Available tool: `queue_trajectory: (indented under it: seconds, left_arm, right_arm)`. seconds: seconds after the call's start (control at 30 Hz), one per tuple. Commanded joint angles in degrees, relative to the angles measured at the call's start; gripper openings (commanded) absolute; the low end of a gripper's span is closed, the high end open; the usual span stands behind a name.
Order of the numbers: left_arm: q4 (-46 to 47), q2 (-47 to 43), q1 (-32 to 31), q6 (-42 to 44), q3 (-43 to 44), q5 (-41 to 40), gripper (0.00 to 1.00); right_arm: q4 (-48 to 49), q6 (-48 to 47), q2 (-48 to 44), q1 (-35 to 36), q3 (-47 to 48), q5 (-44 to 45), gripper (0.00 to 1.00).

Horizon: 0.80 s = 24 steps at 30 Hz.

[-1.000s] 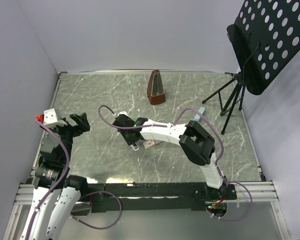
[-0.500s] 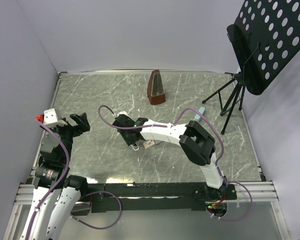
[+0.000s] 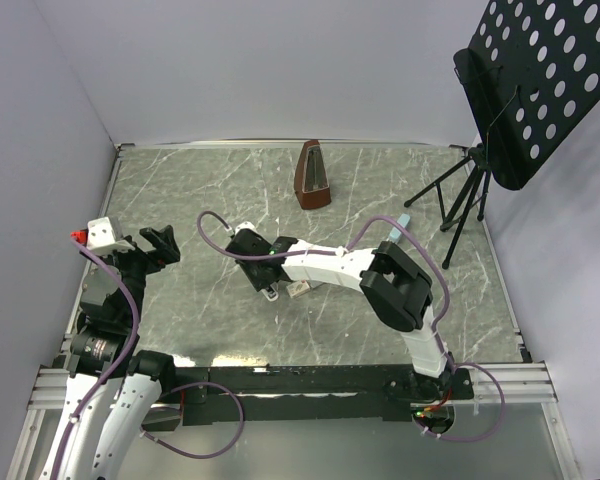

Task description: Load the staples into the stapler

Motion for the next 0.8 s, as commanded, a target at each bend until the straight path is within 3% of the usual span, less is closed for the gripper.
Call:
queue_trajectory:
  seconds: [0.0,0.3,0.77]
  left_arm:
    - [2.16,0.19,0.41,0.13,-0.05,0.73,0.99]
    - [2.25,0.37,0.33,0.13,-0.05,0.82,0.99]
    - [2.25,0.37,0.33,0.13,-0.05,0.82,0.99]
  right_arm:
    - [1.76,-0.51,-4.31,-0.15,-0.36,1.44,0.38]
    - [3.26,-0.69,-5.45,-0.07,-1.24,1.01,0.44]
    - [2.56,-0.51,-3.79,-0.07,-0.36,-2.42,0.38]
